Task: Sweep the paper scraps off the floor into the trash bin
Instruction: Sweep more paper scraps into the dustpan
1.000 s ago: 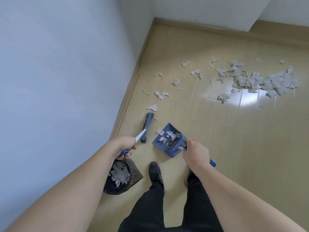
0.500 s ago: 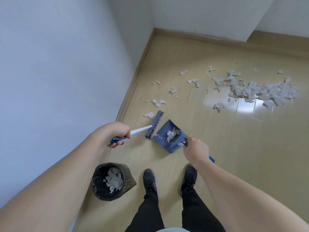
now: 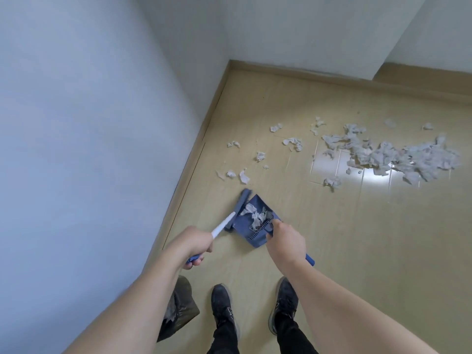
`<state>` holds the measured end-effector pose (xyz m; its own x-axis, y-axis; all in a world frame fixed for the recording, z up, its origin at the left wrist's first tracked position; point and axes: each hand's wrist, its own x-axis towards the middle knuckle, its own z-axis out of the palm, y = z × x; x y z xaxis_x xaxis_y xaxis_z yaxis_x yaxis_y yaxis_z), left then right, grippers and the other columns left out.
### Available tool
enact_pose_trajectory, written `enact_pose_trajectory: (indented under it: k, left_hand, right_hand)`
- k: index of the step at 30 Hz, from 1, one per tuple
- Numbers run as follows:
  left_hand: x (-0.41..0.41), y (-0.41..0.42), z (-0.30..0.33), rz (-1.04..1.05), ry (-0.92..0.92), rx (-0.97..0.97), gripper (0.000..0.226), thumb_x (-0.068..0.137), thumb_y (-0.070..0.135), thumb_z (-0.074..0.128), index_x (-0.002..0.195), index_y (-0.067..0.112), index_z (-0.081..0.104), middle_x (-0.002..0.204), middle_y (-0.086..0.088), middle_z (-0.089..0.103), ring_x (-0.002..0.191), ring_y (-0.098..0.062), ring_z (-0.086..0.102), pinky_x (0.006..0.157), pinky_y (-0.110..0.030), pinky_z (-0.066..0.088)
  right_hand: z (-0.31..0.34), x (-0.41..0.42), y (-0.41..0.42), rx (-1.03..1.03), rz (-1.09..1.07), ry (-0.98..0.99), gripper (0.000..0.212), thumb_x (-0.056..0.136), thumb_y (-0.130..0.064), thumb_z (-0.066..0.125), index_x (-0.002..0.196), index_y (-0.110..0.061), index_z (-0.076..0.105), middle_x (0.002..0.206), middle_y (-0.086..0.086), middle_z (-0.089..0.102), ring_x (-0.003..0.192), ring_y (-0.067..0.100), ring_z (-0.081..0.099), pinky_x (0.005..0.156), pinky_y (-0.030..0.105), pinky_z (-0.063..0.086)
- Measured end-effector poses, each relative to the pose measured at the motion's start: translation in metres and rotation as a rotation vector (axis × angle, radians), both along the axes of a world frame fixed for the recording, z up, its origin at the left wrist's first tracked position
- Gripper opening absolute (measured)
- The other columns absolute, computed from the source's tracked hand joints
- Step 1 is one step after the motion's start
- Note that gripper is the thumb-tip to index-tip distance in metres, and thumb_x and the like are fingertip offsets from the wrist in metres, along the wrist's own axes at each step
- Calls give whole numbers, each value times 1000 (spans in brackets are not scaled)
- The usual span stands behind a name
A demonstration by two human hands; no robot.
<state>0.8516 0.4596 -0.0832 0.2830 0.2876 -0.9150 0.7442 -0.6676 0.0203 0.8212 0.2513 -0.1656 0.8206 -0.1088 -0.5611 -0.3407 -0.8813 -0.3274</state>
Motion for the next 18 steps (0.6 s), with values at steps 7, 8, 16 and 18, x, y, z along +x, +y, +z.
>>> enact_pose_trajectory:
  k: [7,8,16,18]
  left_hand:
    - [16,14,58,169,-70,-19,19,89,15,56,104,4,58,64,-7,52,42,-13,41,44,-21,35]
    - [21,15,59,192,-95,-22,18,89,15,55,103,4,58,63,-7,51,42,-13,41,44,-21,35]
    - [122,32,18,304,-208,4,10,89,13,51,95,7,57,64,-8,49,44,-15,40,43,-19,33]
    - [154,34,5,282,-179,-6,9,89,11,49,94,8,56,65,-9,48,45,-16,40,44,-19,32]
  right_hand:
    - [33,22,-43,-5,4,-32,13,86,-9,45,91,-16,55,74,0,59,61,24,52,51,25,35]
    - [36,29,-48,-13,3,-40,13,86,-10,45,91,-17,56,73,-1,59,61,24,52,50,25,34]
    - [41,93,-66,-82,-21,-33,5,87,-16,50,89,-18,54,74,0,59,63,25,52,45,23,30]
    - [44,108,-67,-110,-48,-21,6,88,-19,51,92,-19,55,74,-2,58,64,25,51,47,23,32]
